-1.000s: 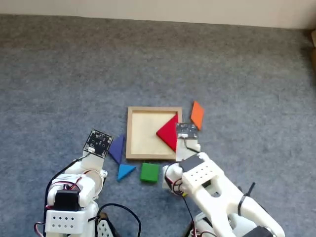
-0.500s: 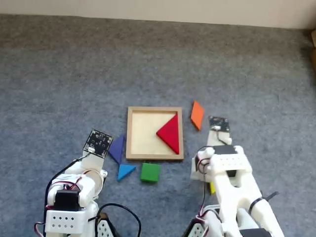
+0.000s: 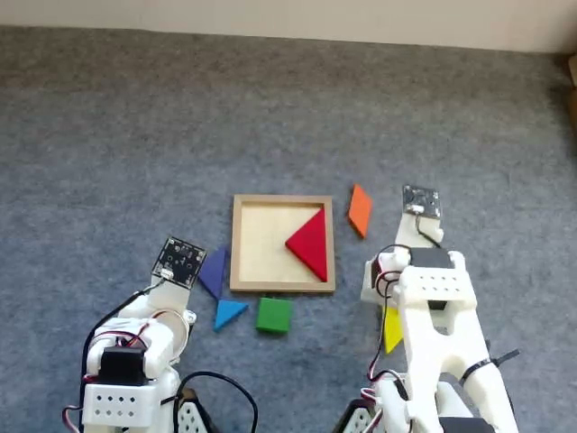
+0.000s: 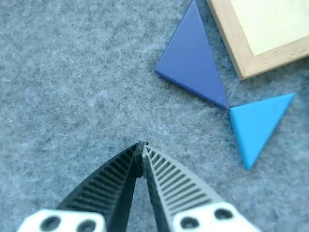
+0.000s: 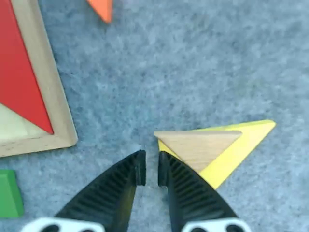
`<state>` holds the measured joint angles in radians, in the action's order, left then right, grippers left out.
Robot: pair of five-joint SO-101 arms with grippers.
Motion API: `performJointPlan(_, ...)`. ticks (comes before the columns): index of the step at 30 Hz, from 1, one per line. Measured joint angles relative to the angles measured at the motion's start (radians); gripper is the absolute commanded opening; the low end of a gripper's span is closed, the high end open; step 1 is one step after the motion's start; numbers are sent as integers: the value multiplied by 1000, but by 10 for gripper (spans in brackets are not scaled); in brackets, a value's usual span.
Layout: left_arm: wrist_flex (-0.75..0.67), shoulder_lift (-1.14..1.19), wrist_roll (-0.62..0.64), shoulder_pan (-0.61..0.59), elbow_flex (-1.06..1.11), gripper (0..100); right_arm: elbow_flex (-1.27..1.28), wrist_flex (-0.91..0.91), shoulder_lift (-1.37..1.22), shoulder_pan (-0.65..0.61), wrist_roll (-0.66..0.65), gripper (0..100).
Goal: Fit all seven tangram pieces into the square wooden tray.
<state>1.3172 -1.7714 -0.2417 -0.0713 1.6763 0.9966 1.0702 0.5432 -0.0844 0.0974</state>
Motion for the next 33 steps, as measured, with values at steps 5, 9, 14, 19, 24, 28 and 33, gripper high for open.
performJointPlan(5,0,0,0,0,0,7,-21,54,0,26,0,56)
performJointPlan(9,0,0,0,0,0,7,-21,57,0,28,0,56)
performJointPlan(14,0,0,0,0,0,7,-21,57,0,28,0,56)
performJointPlan(19,0,0,0,0,0,7,-21,64,0,28,0,56)
performJointPlan(24,0,0,0,0,0,7,-21,64,0,28,0,56)
performJointPlan(28,0,0,0,0,0,7,-21,103,0,28,0,56)
performJointPlan(33,0,0,0,0,0,7,-83,138,0,66,-2,56)
